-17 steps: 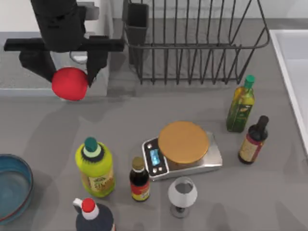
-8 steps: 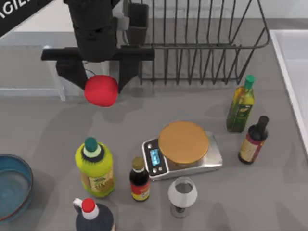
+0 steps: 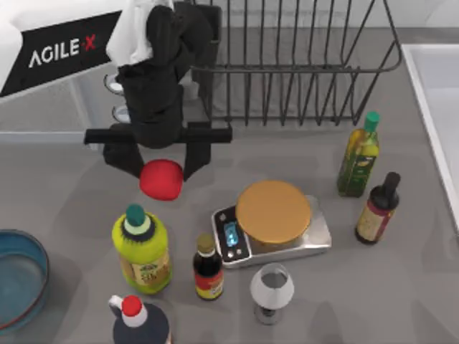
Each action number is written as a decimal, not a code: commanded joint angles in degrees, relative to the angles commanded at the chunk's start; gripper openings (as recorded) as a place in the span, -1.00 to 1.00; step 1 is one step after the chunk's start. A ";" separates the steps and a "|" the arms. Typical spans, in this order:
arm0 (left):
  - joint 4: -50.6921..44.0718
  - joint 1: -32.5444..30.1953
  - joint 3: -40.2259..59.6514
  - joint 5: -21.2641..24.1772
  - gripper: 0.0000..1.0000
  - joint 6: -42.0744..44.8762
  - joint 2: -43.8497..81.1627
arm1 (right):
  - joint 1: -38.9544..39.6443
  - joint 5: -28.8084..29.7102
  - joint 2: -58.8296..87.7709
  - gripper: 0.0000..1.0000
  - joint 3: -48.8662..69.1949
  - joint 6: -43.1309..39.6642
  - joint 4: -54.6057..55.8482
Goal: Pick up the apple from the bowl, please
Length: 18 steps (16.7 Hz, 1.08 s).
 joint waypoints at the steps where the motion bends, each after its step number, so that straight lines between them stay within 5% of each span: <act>1: 1.59 -0.01 -1.55 0.00 -1.00 0.00 0.17 | 0.00 0.00 0.00 1.00 0.00 0.00 0.00; 6: 2.94 -0.03 -2.86 0.00 -1.00 -0.02 0.39 | 0.00 0.00 0.00 1.00 0.00 0.00 0.00; 18: 2.94 -0.03 -2.86 0.00 0.81 -0.02 0.39 | 0.00 0.00 0.00 1.00 0.00 0.00 0.00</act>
